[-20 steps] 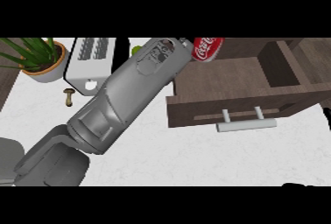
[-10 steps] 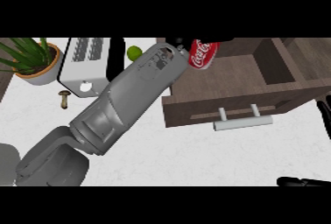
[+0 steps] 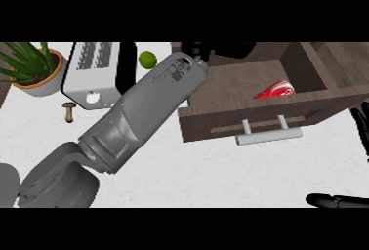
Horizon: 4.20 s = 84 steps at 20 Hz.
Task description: Pick up the can, place it into the drawer and close the drawer
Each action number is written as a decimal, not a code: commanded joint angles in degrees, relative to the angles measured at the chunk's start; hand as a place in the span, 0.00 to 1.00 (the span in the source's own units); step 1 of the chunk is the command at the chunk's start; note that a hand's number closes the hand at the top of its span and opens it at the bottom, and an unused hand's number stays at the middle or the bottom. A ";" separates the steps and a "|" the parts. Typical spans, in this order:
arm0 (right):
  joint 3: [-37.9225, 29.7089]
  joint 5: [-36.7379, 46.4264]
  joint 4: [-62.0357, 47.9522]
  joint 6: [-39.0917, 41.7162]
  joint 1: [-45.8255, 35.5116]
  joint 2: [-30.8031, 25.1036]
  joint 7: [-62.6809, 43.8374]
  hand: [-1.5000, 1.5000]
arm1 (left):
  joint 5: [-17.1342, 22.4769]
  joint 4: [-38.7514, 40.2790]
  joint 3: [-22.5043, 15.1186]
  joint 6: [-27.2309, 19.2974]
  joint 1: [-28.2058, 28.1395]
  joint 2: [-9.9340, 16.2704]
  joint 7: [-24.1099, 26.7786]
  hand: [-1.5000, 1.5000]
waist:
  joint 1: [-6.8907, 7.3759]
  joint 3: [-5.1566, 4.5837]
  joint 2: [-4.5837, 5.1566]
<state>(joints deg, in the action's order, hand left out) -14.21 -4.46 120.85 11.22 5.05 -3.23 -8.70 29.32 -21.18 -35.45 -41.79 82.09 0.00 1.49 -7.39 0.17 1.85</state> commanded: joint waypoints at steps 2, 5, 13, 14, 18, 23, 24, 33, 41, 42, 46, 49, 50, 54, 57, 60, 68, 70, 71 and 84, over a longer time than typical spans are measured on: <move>-0.46 -0.98 0.98 0.26 -1.10 -0.90 -0.87 0.00 | 1.75 1.06 -0.24 -1.48 -0.24 0.00 1.46 0.00 | -0.17 -0.04 0.04; -0.56 -0.22 -0.47 1.42 1.21 -0.57 2.67 0.00 | 2.89 0.80 -0.40 -3.05 0.11 0.00 1.51 0.00 | -0.73 0.03 0.18; 1.29 10.23 7.16 1.44 2.16 -4.60 5.46 0.00 | 6.47 0.52 0.96 -3.63 -0.15 0.00 2.71 0.00 | -0.23 -0.10 -0.18; 0.67 11.27 5.89 1.12 0.15 -5.83 5.21 0.00 | 7.05 -2.07 -0.21 -3.53 -1.63 0.00 3.13 0.00 | 0.79 -0.10 -0.36; 3.67 16.20 6.69 1.49 -1.01 -6.89 7.28 0.00 | 9.41 -3.18 -0.10 -5.12 -1.66 0.00 3.73 0.00 | 0.13 -0.06 -0.08; 5.81 24.87 7.47 0.13 -0.64 -8.33 8.58 0.00 | 11.15 -3.85 1.64 -4.51 -0.58 0.00 6.56 0.00 | 2.61 -0.14 -0.76; 5.41 26.70 3.34 -0.37 -3.44 -9.56 10.51 0.00 | 11.70 -3.24 2.44 -4.90 -1.13 0.00 8.13 0.00 | 2.96 -0.11 -0.37; 17.74 51.31 -5.55 -6.74 -5.37 -10.36 11.09 0.00 | 11.58 -5.73 -0.77 -7.82 -0.38 0.00 4.21 0.00 | 5.69 -0.09 -1.23; 22.53 65.22 -19.60 -14.11 -9.09 -9.01 9.55 0.00 | 8.79 -7.74 2.17 -5.78 0.01 1.92 1.29 0.00 | 8.29 -0.16 -1.92; 21.28 64.34 -21.31 -14.11 -11.05 -9.02 9.78 0.00 | 7.80 -9.00 1.60 -6.30 -1.25 2.47 0.28 0.00 | 8.33 -0.16 -2.00; 21.04 66.75 -31.41 -23.90 -12.02 -4.76 12.19 0.00 | 6.98 -13.64 0.96 -3.93 -1.01 8.19 -5.66 0.00 | 9.24 -0.12 -2.15; 18.57 66.21 -37.51 -25.21 -17.14 -4.33 12.29 0.00 | 5.52 -18.18 1.06 -3.87 -4.71 11.36 -6.27 0.00 | 9.13 -0.15 -2.10; 16.39 65.09 -40.74 -25.14 -18.52 -6.35 14.23 0.00 | 4.83 -17.40 1.10 -5.27 -4.60 10.64 -6.91 0.00 | 8.81 -0.13 -1.95; 17.27 69.88 -49.43 -30.41 -22.94 -3.48 13.15 0.00 | 4.14 -23.25 0.57 -3.20 -6.10 15.38 -9.71 0.00 | 10.00 -0.13 -1.95; 13.19 67.69 -55.53 -32.48 -25.62 -6.08 16.27 0.00 | 3.30 -27.31 0.32 -4.57 -9.00 17.14 -12.06 0.00 | 9.89 -0.11 -1.97; 12.32 69.98 -63.37 -37.23 -29.09 -5.42 16.85 0.00 | 2.74 -30.02 -0.02 -3.20 -8.99 19.83 -14.81 0.00 | 10.36 -0.08 -1.75; 8.40 72.97 -79.69 -47.28 -42.35 -4.93 16.25 0.00 | 0.85 -42.05 -1.21 -3.94 -17.50 25.22 -19.07 0.00 | 11.24 -0.07 -1.61; 7.37 72.88 -83.78 -48.45 -45.89 -4.34 15.53 0.00 | 0.95 -42.54 0.54 -1.68 -17.10 28.14 -19.55 0.00 | 11.17 -0.07 -1.40; 5.59 70.79 -85.49 -48.10 -48.23 -7.31 18.43 0.00 | 0.36 -41.88 0.88 -4.13 -18.73 25.15 -17.58 0.00 | 10.61 -0.06 -1.18; 3.23 72.93 -97.85 -53.74 -61.15 -8.15 14.37 0.00 | -1.72 -52.71 0.57 -3.22 -29.75 29.10 -17.28 0.00 | 12.39 -0.09 -0.70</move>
<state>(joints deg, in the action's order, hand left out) -10.07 68.68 28.50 -45.89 -49.40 -9.67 5.15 28.25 -71.63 -35.14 -44.88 56.10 28.15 -17.02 3.52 -0.06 -0.07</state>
